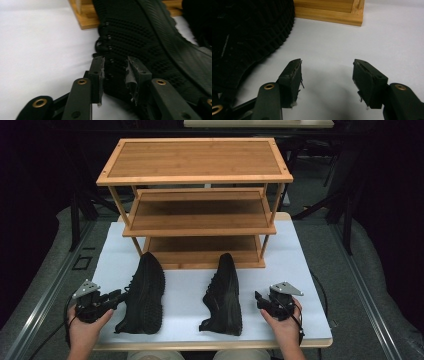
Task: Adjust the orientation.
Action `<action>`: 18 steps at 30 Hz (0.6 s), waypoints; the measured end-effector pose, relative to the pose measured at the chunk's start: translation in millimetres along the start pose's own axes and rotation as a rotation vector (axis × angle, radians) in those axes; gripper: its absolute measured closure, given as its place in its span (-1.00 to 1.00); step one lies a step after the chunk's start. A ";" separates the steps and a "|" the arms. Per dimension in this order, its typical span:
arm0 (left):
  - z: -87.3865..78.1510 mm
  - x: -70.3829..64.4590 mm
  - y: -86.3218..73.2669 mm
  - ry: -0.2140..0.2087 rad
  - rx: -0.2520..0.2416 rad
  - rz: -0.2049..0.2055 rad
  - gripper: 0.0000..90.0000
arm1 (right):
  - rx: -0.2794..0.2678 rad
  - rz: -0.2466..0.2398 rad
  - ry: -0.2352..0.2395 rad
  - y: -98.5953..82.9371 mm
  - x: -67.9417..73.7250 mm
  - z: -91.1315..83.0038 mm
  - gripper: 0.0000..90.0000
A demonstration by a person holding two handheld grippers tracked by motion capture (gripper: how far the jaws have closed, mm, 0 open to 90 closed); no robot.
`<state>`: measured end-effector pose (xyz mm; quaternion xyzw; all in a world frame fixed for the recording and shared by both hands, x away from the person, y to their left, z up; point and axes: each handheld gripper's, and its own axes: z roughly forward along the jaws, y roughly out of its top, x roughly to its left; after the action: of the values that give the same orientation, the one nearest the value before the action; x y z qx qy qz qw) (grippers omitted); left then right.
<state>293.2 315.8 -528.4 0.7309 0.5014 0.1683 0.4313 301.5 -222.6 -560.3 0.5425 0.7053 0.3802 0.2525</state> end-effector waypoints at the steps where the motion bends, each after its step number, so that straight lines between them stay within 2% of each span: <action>1: 0.5 -1.5 0.5 -0.009 0.003 0.004 0.54 | 0.001 0.002 -0.002 -0.1 -0.1 0.1 -0.11; 5: 4.8 -8.9 1.3 -0.039 0.014 0.018 0.64 | -0.002 0.011 0.003 -0.6 -1.3 -0.4 -0.10; 9: 10.7 -14.4 0.3 -0.037 0.019 0.042 0.71 | 0.003 0.016 0.004 -0.9 -1.5 -0.1 -0.10; 14: 12.1 -16.8 0.7 -0.041 0.021 0.043 0.81 | 0.005 0.016 0.014 -1.1 -0.1 1.2 -0.10; 18: 13.2 -24.2 5.6 -0.057 0.026 0.048 0.79 | 0.004 0.020 0.014 -1.2 0.6 1.4 -0.10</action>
<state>294.8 287.7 -527.0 0.7527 0.4735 0.1513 0.4317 301.7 -221.8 -562.1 0.5472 0.7025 0.3851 0.2425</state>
